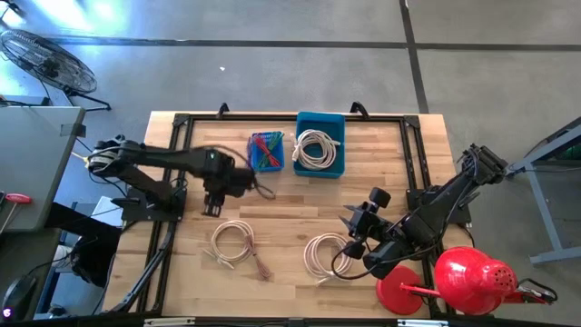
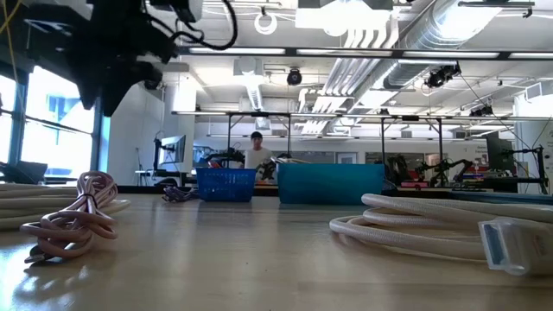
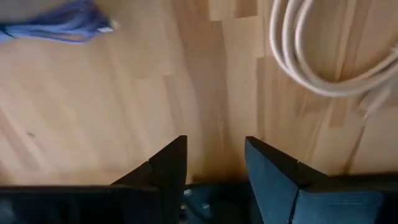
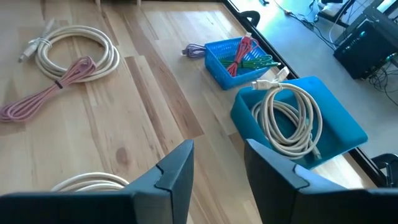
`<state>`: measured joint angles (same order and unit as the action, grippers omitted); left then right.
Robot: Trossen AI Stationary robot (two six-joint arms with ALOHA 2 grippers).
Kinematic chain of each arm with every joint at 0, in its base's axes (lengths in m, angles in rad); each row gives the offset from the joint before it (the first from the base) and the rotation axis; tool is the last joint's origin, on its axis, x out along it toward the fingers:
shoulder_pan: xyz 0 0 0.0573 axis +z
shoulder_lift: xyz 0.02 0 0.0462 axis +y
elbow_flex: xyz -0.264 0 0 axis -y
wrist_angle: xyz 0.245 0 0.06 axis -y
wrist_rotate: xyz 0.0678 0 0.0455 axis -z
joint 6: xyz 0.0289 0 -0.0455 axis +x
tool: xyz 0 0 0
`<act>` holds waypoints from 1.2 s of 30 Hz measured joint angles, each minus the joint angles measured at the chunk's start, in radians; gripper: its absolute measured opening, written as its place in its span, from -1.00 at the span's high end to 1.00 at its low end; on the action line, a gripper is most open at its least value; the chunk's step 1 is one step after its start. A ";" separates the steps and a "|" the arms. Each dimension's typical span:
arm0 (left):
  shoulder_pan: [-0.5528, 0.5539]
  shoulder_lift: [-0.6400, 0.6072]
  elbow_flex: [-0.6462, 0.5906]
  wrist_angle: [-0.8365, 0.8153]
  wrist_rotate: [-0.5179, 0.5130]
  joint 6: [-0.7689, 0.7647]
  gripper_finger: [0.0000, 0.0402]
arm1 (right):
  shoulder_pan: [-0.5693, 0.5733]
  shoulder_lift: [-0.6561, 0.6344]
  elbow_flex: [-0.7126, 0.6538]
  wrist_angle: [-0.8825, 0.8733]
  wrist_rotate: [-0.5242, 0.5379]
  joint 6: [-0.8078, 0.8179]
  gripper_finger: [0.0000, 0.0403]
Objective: Pick & Place USB Port
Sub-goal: Put the white HDMI cable into the dark blue bin
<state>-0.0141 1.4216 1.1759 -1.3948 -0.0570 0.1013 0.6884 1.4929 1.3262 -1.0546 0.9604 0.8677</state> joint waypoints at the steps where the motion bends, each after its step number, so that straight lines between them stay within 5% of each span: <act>1: -0.028 0.001 -0.022 0.020 0.001 -0.048 0.22 | 0.000 0.000 0.000 0.000 0.000 0.000 0.34; 7: -0.218 0.004 -0.161 0.190 0.088 -0.254 0.22 | 0.000 0.000 0.000 0.001 0.005 -0.001 0.34; 15: -0.401 0.004 -0.249 0.387 0.027 -0.407 0.22 | -0.001 0.000 0.000 0.001 0.056 -0.015 0.34; 22: -0.434 0.004 -0.262 0.489 -0.016 -0.482 0.22 | -0.001 0.000 0.000 0.005 0.058 -0.016 0.34; 36: -0.431 0.067 -0.262 0.408 -0.084 -0.543 0.22 | -0.001 0.000 0.000 0.006 0.055 -0.038 0.34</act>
<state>-0.4452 1.4883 0.9142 -0.9873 -0.1410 -0.4419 0.6876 1.4929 1.3262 -1.0483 1.0153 0.8295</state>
